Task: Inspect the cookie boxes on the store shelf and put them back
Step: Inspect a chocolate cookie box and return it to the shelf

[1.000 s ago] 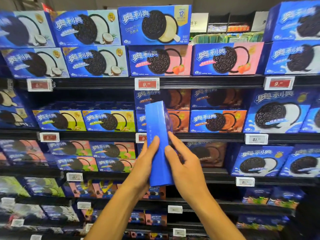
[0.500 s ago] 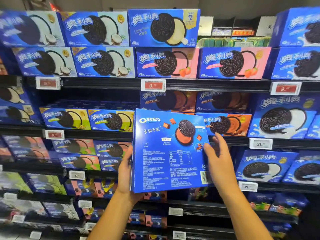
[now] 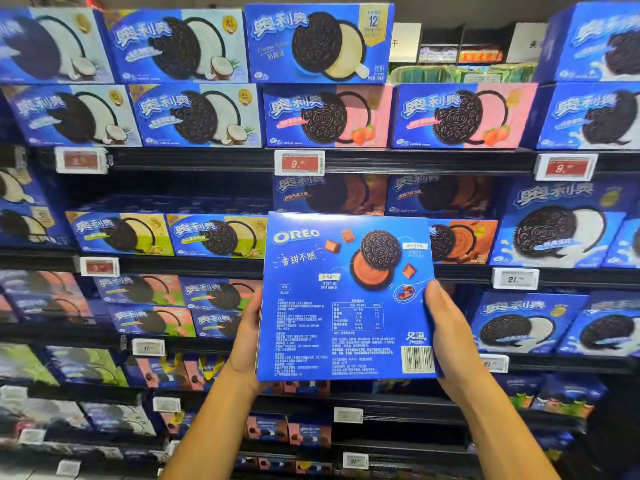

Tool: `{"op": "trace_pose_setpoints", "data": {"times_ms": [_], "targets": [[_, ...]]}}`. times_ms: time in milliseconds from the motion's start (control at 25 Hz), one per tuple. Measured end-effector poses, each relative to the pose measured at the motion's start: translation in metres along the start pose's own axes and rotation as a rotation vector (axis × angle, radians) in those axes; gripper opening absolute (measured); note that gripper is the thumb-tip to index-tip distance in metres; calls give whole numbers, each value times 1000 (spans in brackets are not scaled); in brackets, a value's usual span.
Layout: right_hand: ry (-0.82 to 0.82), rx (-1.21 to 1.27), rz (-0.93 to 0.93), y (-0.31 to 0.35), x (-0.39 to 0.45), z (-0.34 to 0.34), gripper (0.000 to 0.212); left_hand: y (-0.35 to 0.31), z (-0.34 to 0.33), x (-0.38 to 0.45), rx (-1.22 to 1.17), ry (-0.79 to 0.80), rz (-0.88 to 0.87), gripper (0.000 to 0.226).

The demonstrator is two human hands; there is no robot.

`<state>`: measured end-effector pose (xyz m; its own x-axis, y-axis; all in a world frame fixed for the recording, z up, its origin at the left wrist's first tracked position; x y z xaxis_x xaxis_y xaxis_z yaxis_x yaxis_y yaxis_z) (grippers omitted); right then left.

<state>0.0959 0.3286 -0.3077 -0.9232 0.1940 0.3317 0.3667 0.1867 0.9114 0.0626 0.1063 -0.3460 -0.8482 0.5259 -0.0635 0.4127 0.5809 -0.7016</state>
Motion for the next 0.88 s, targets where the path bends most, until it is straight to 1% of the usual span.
{"op": "trace_pose_setpoints", "data": {"times_ms": [80,160,280,400,560,840,880], "targets": [[-2,-15,54,8,1,0,33,-5,-14,-3,-4,72,-23,59],[1,-17,83,13,1,-1,29,-6,-11,-3,-6,80,-23,61],[-6,-34,95,15,2,-3,28,-6,-5,-2,-17,71,-17,57],[-17,-60,104,15,2,-3,30,-5,4,-3,-15,-10,-1,45],[1,-60,102,17,4,-6,33,-6,9,-2,-28,-46,-9,50],[6,-70,93,16,8,-8,30,-12,1,-1,-10,15,-20,46],[2,-74,93,15,9,-8,31,-14,-3,-3,-3,31,-23,50]]}}
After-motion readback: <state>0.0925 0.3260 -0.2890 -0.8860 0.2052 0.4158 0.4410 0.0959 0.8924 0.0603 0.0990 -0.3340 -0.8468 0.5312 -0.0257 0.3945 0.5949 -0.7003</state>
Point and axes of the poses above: each hand's wrist, its own x-axis towards the middle knuckle, its own z-axis out of the back of the hand, y = z × x, the point moved 10 cm from there along x, towards the middle knuckle, and after that the axes turned 9 degrees about z, right-handed, at the moved point
